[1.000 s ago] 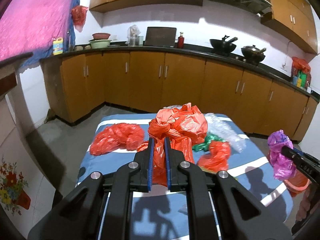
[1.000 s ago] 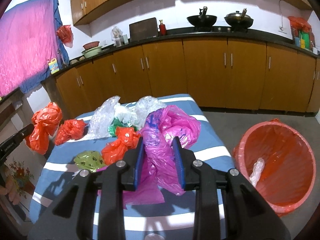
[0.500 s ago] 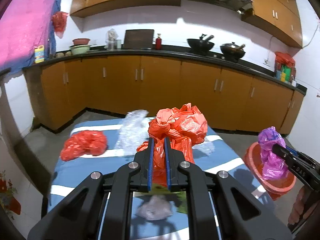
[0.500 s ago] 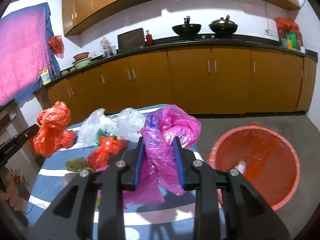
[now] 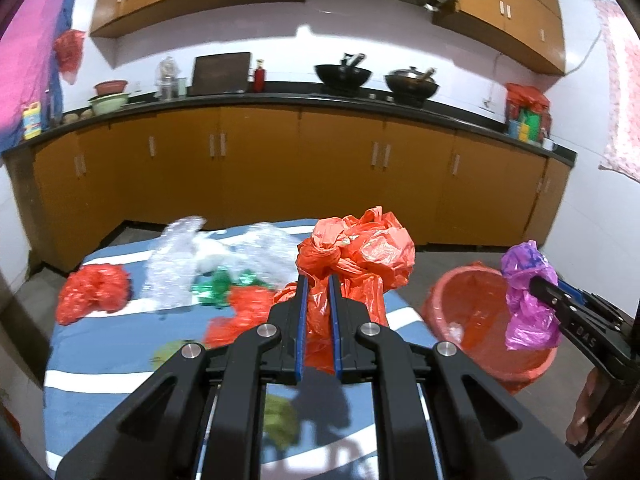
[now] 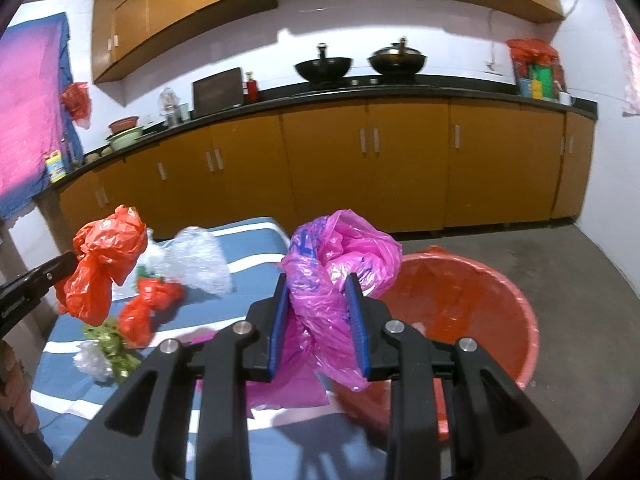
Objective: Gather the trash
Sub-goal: 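Lift the pink bag with the right tool while the left tool lifts the red bags, then lower both bags into the wastebasket and open both tools, then move both open tools back over the table toward the remaining bags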
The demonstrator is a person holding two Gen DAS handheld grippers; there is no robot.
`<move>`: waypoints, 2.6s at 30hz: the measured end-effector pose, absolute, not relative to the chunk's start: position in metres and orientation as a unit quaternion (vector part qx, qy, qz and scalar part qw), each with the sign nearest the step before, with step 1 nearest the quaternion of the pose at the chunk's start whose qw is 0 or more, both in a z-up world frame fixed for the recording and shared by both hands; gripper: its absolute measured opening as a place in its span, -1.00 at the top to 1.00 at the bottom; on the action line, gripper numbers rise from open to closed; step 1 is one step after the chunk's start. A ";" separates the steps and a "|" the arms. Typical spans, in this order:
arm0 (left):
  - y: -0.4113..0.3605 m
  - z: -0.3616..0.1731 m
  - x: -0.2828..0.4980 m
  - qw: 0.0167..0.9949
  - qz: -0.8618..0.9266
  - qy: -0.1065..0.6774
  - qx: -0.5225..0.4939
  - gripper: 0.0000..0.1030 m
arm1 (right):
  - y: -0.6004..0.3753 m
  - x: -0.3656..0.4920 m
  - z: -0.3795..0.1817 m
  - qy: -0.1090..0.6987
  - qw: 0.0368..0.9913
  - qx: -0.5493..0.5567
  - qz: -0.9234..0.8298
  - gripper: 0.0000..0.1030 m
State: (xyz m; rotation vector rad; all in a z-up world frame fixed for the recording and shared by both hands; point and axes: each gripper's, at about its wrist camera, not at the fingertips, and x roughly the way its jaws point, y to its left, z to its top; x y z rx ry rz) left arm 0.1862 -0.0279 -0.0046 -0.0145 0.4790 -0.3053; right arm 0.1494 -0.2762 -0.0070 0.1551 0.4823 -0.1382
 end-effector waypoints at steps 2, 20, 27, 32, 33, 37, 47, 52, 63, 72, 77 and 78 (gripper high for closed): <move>-0.042 -0.006 0.187 0.957 -0.162 0.239 -0.004 0.81 | -0.290 0.148 -0.009 0.239 0.964 0.081 -0.081 0.45; -0.126 -0.015 0.195 0.942 -0.224 0.251 0.008 0.81 | -0.373 0.138 -0.025 0.241 0.955 0.102 -0.137 0.45; -0.159 -0.023 0.202 0.934 -0.243 0.260 0.014 0.81 | -0.390 0.142 -0.034 0.246 0.952 0.107 -0.145 0.45; -0.180 -0.029 0.206 0.929 -0.255 0.266 0.025 0.81 | -0.404 0.146 -0.042 0.251 0.949 0.117 -0.149 0.45; -0.184 -0.030 0.207 0.928 -0.257 0.268 0.027 0.81 | -0.406 0.147 -0.043 0.251 0.949 0.117 -0.149 0.45; -0.197 -0.036 0.211 0.924 -0.264 0.274 0.034 0.81 | -0.412 0.152 -0.047 0.253 0.949 0.119 -0.149 0.45; -0.224 -0.050 0.217 0.915 -0.277 0.289 0.050 0.81 | -0.422 0.156 -0.058 0.253 0.947 0.127 -0.150 0.44; -0.234 -0.056 0.220 0.912 -0.280 0.295 0.058 0.81 | -0.425 0.160 -0.060 0.253 0.948 0.130 -0.145 0.44; -0.238 -0.075 0.231 0.901 -0.277 0.330 0.060 0.68 | -0.433 0.155 -0.068 0.256 0.946 0.138 -0.144 0.24; -0.219 -0.067 0.233 0.911 -0.248 0.324 0.061 0.57 | -0.421 0.148 -0.060 0.249 0.950 0.118 -0.144 0.24; -0.203 -0.058 0.232 0.918 -0.232 0.315 0.058 0.54 | -0.411 0.144 -0.052 0.246 0.953 0.111 -0.139 0.24; -0.199 -0.057 0.232 0.920 -0.228 0.313 0.058 0.53 | -0.408 0.144 -0.050 0.245 0.953 0.110 -0.137 0.24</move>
